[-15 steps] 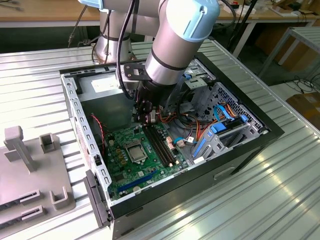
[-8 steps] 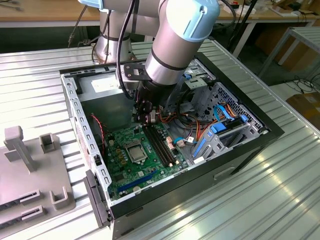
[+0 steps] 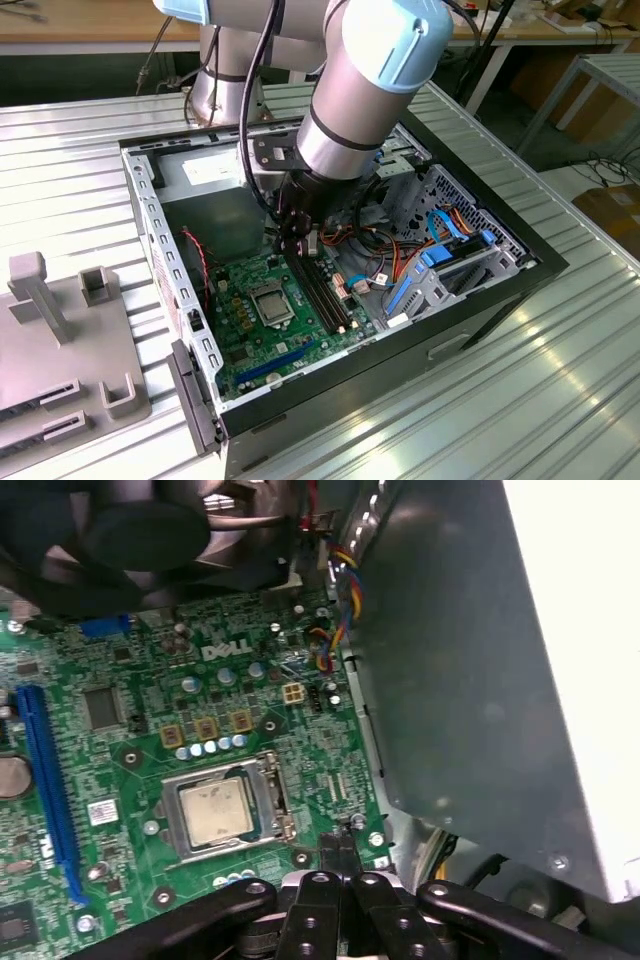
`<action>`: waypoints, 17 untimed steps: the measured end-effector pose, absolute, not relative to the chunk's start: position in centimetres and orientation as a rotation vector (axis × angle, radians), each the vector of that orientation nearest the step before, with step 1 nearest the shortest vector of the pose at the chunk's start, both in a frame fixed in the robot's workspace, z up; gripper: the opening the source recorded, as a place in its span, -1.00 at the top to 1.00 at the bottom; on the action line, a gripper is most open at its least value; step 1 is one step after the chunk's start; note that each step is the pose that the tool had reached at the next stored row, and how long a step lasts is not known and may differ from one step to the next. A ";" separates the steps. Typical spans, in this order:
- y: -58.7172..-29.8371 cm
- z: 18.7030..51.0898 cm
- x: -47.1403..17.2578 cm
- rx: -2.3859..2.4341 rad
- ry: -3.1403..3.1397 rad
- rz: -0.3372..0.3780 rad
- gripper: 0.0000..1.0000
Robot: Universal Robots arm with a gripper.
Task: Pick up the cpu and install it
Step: 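Close the cpu cover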
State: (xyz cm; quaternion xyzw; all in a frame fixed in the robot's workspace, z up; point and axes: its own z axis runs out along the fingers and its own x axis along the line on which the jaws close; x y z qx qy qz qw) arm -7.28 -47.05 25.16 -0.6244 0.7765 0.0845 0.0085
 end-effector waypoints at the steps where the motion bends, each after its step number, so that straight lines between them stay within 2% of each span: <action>1: -47.3 25.2 -7.3 -1.952 2.426 0.263 0.79; 17: -48.4 25.1 -7.3 -1.959 2.427 0.255 0.79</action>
